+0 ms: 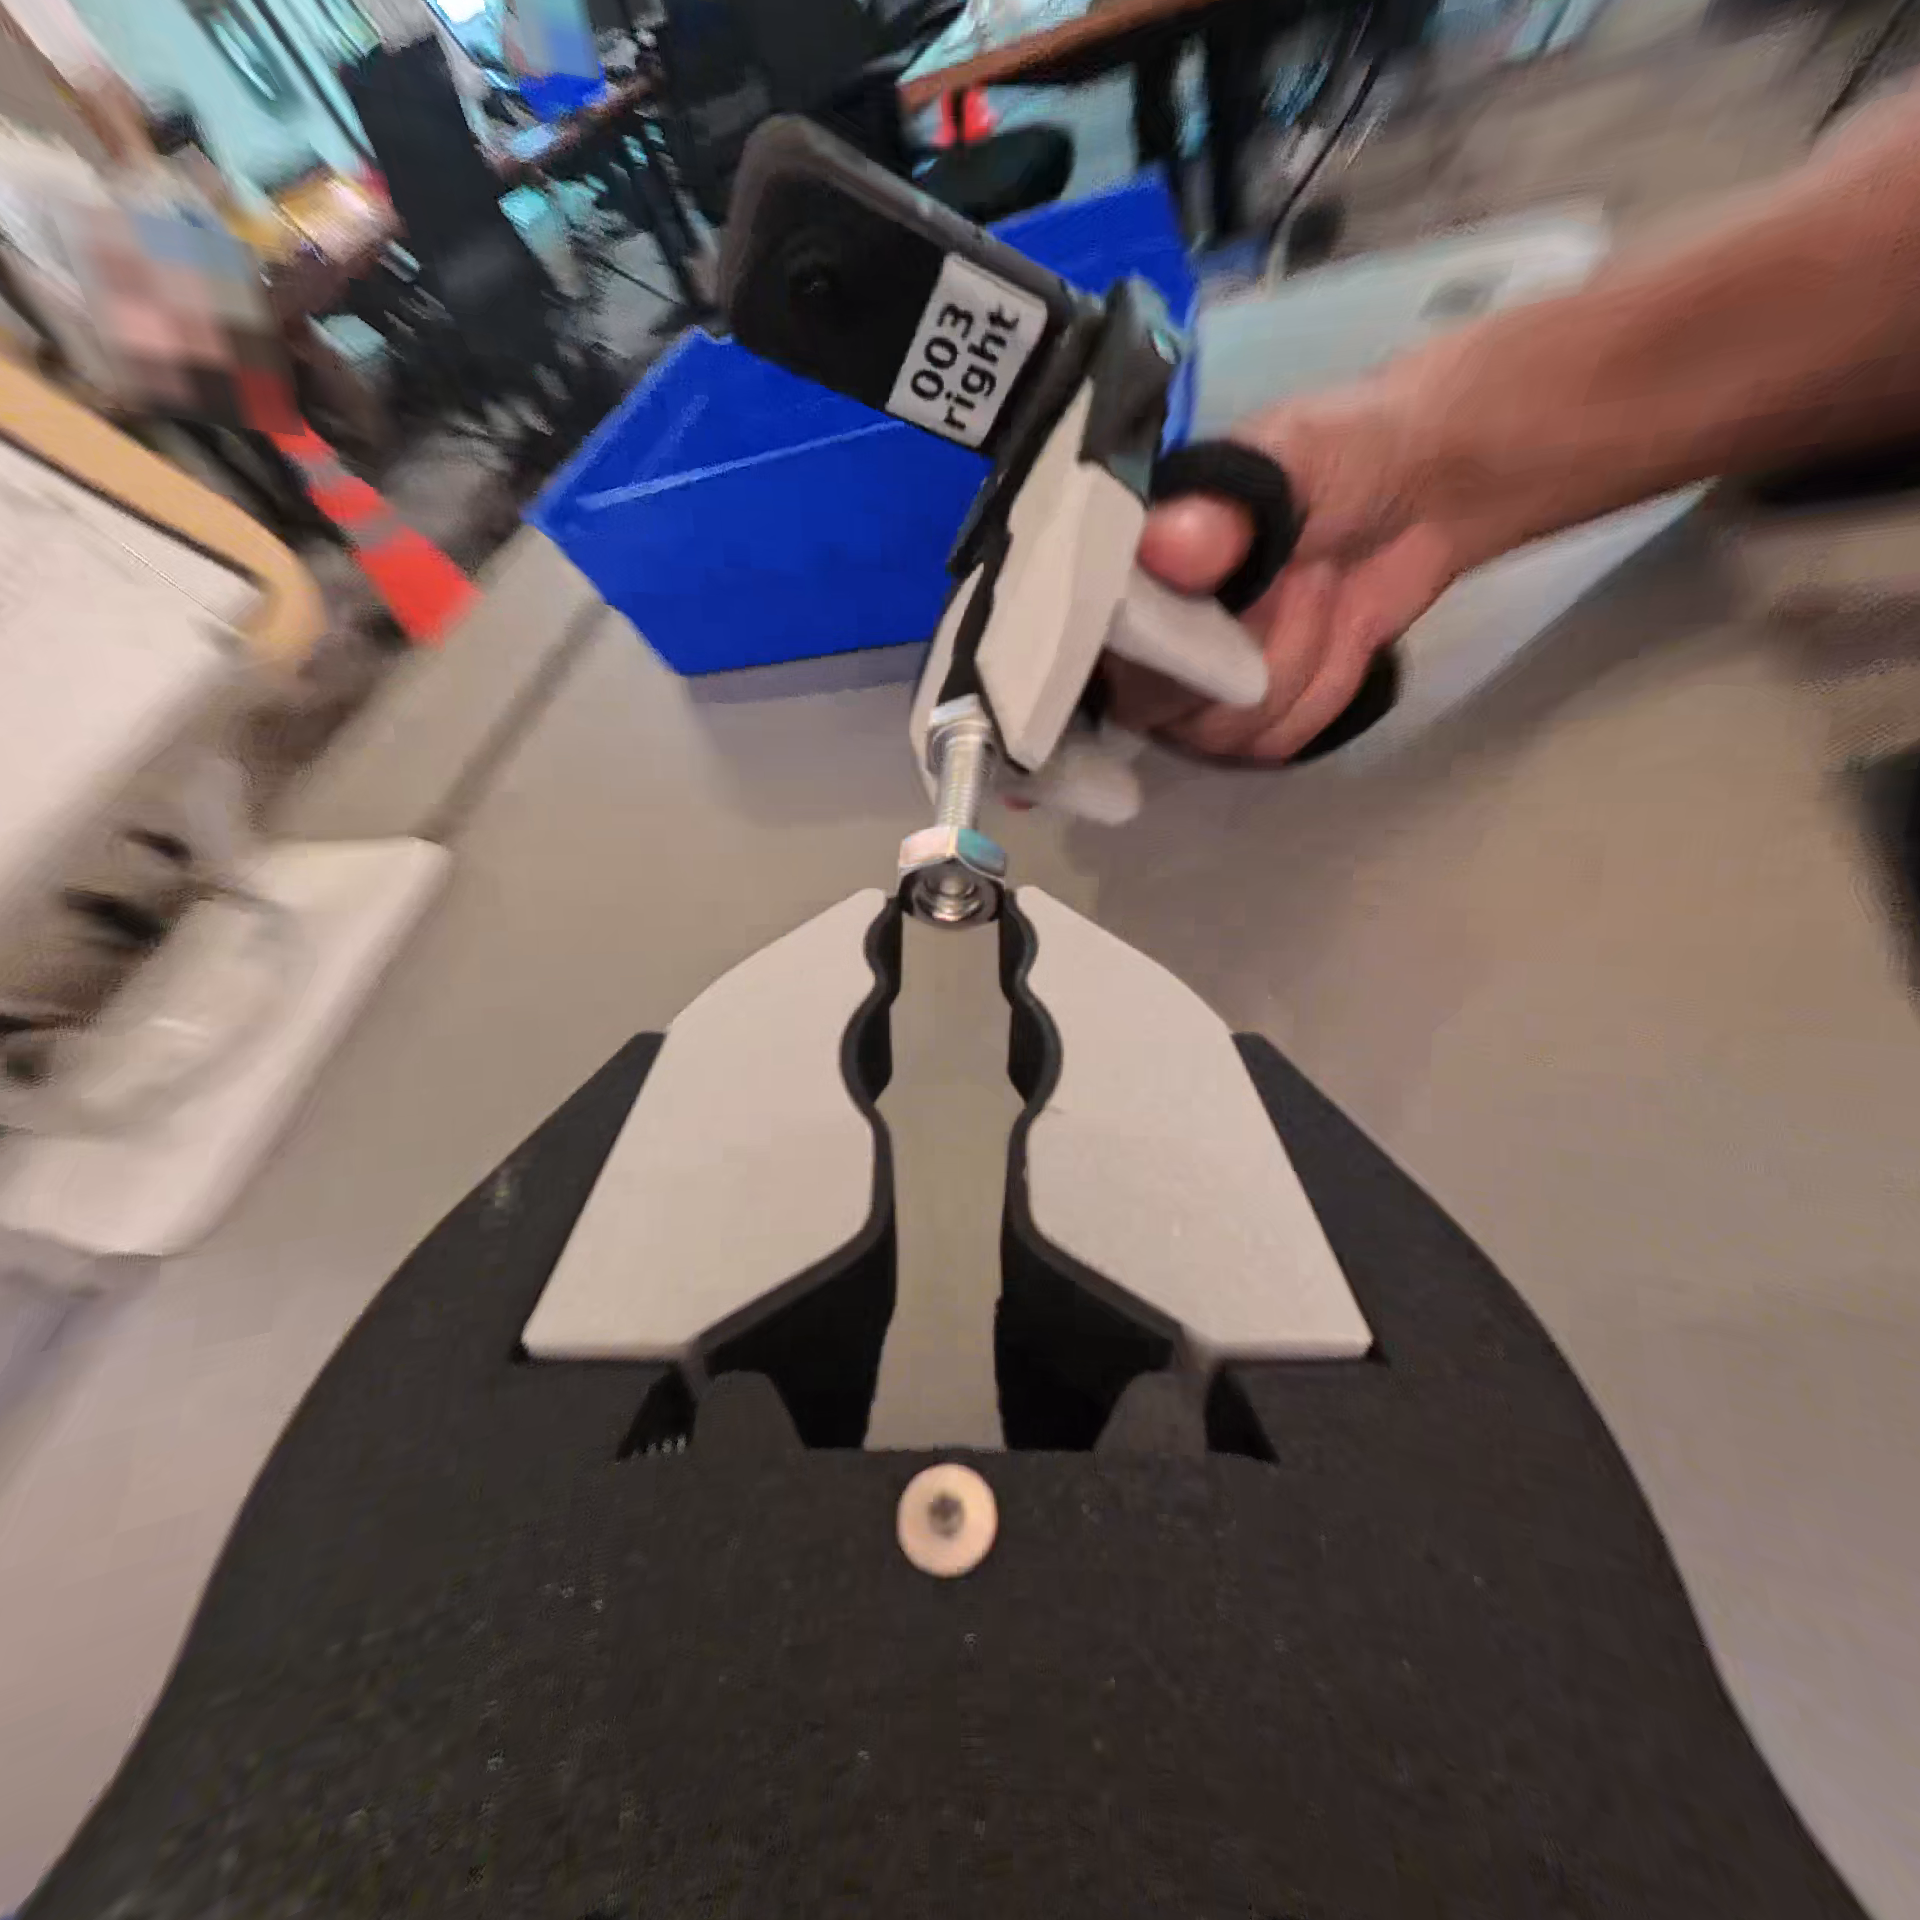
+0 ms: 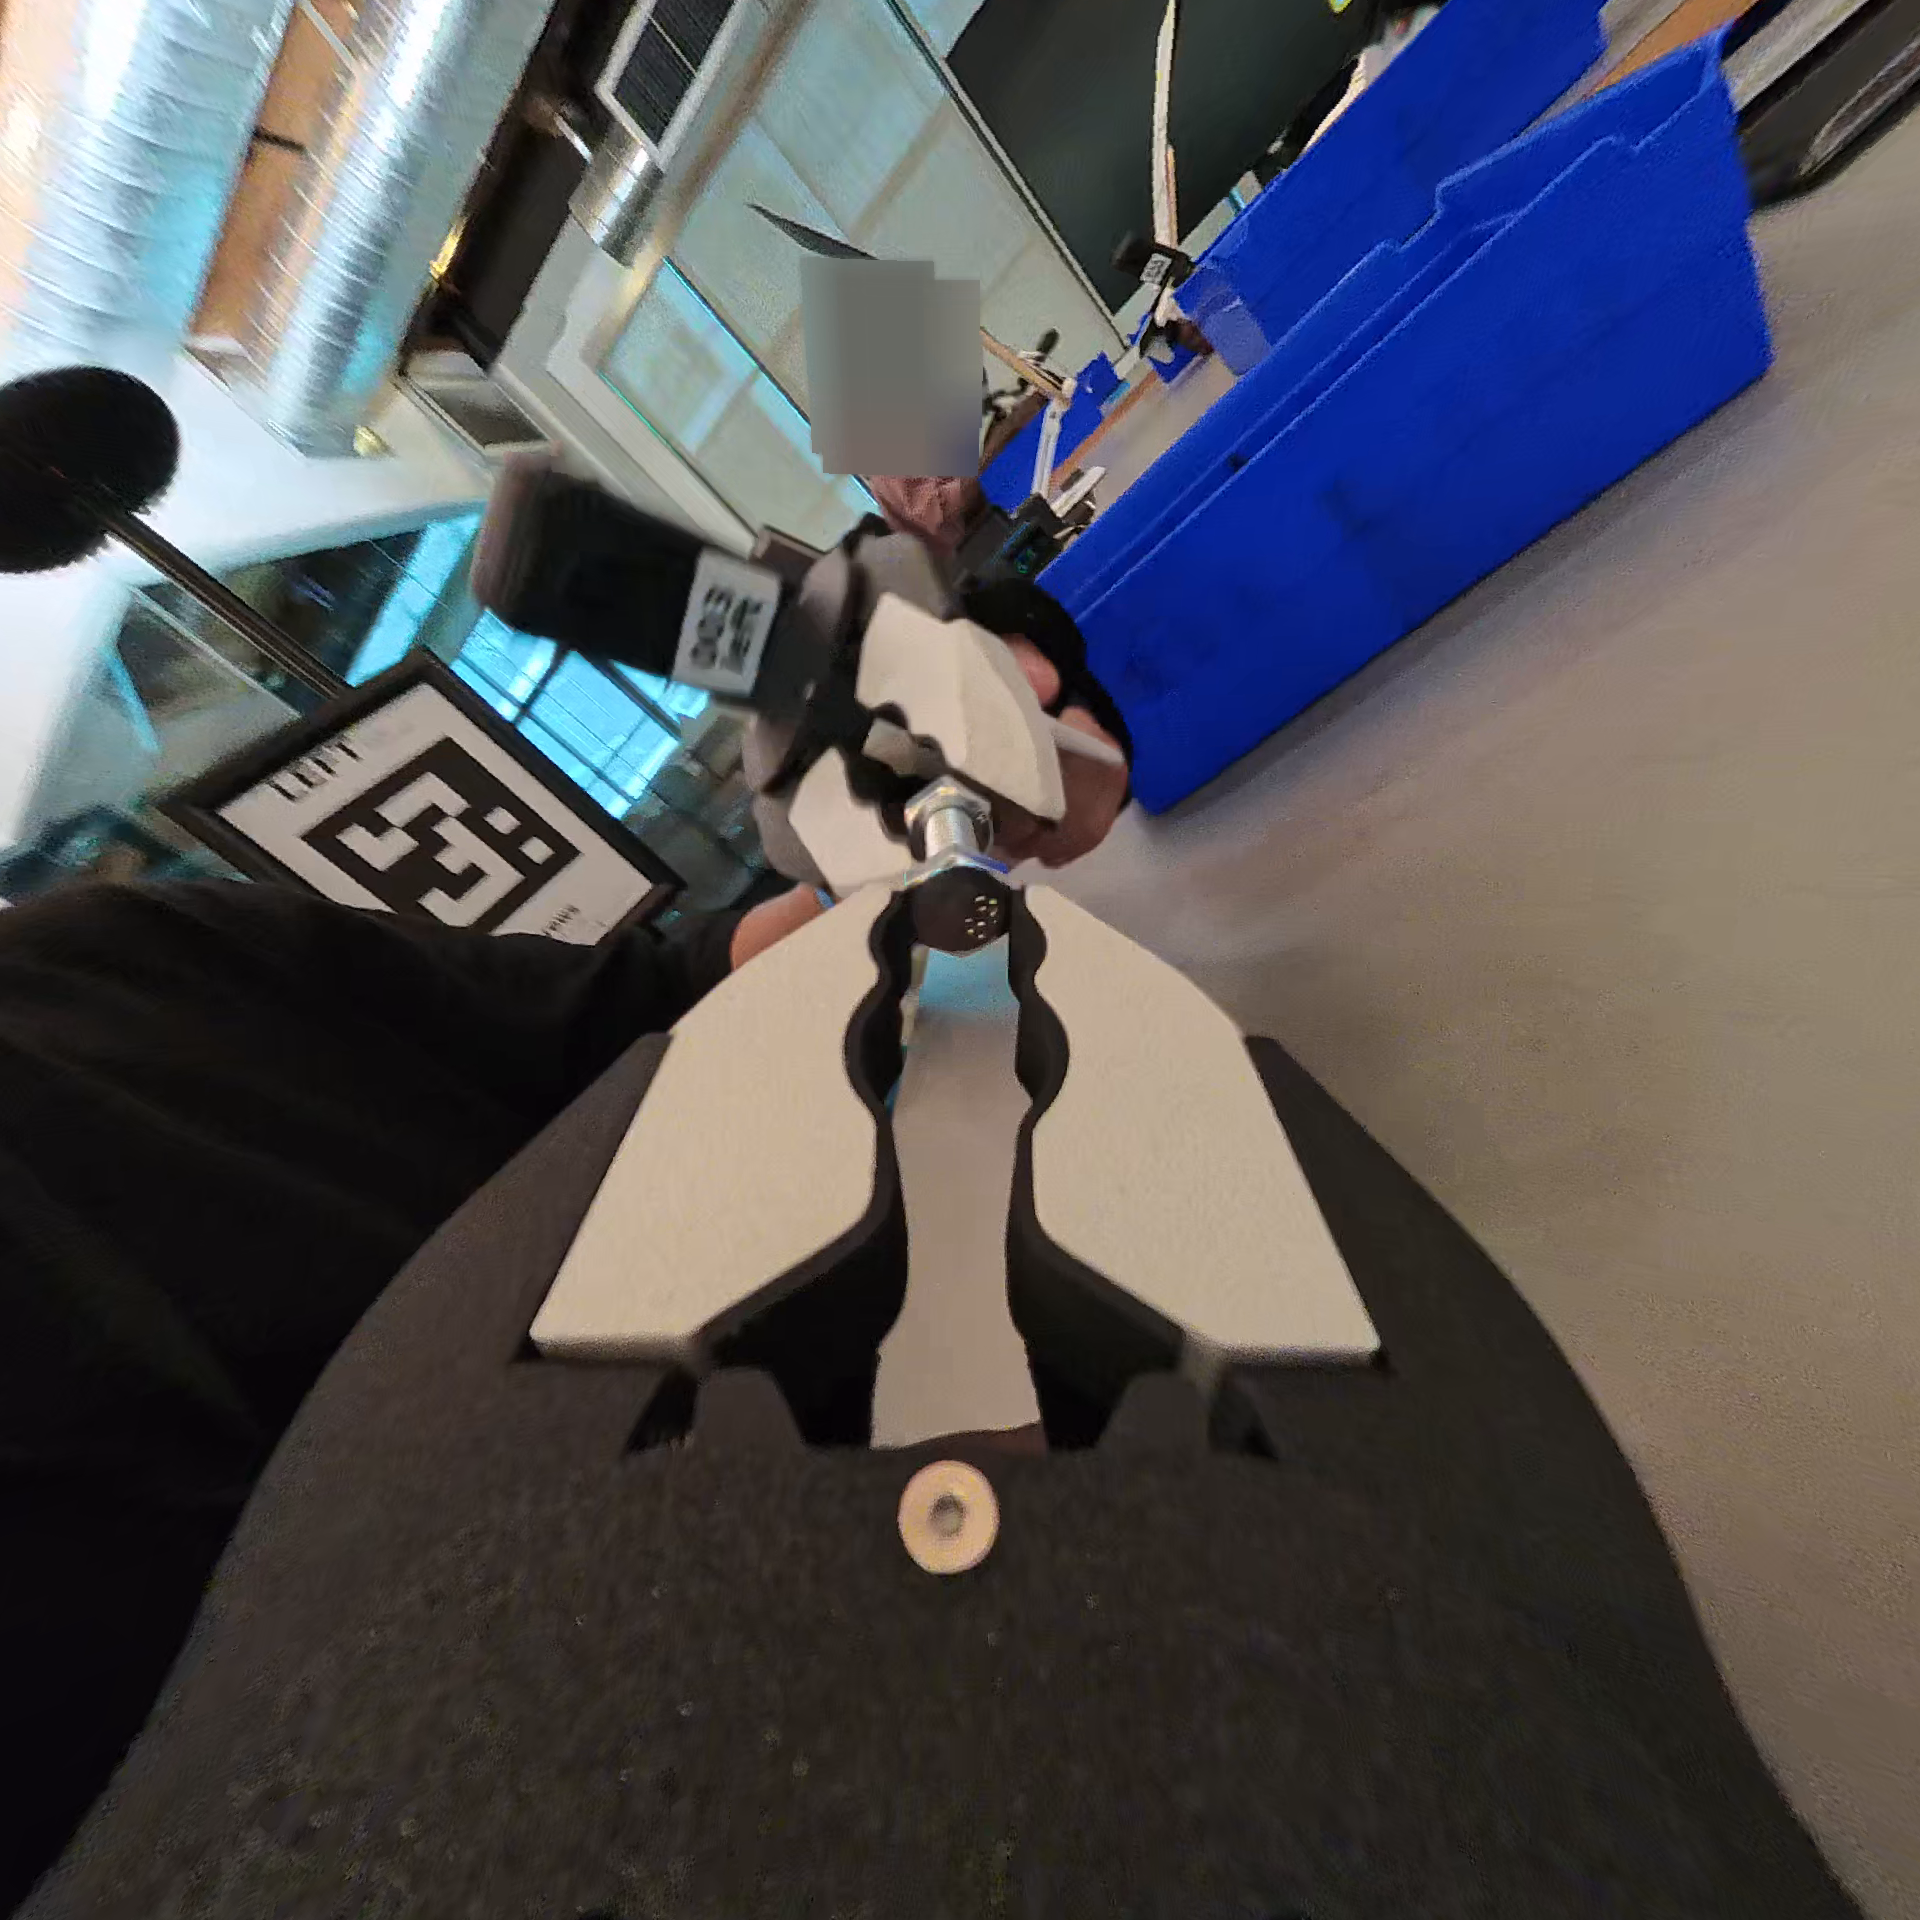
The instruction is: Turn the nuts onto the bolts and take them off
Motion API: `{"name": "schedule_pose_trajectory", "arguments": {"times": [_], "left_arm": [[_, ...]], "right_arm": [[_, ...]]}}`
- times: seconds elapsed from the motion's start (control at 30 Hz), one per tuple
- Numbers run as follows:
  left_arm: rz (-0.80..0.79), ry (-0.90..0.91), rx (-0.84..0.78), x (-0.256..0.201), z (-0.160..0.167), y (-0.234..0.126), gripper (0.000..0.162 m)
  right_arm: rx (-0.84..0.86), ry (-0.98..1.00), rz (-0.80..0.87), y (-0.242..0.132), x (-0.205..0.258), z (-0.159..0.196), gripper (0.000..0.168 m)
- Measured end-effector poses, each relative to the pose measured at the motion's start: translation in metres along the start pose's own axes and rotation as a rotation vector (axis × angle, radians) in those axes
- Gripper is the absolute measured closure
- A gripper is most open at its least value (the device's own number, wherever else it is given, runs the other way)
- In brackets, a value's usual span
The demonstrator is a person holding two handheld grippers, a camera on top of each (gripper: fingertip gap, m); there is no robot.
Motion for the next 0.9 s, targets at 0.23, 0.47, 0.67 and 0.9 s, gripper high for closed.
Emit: {"name": "schedule_pose_trajectory", "arguments": {"times": [0.23,0.47,0.67,0.9], "left_arm": [[-0.005,-0.107,0.019,-0.005,-0.002,-0.005,0.120],[0.198,-1.015,-0.252,0.006,0.011,-0.008,0.110],[0.248,-1.126,-0.276,0.009,0.017,-0.002,0.143],[0.052,-0.112,-0.044,0.003,-0.013,-0.004,0.143]], "right_arm": [[-0.027,0.021,-0.008,-0.002,-0.001,-0.002,0.151],[0.001,-0.178,0.018,0.002,0.004,0.000,0.151],[0.024,-0.227,0.053,0.002,0.002,0.002,0.150],[-0.044,0.015,-0.028,0.003,0.003,-0.002,0.151]]}}
Point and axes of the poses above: each gripper's, where its closed fingertips meet, y out along the fingers, z out of its underside, x = y × z across the jaws, the point moved 6 cm from there along -y, back along the fingers, and after that the axes turned 15 degrees about -x, right-handed, at the moved point
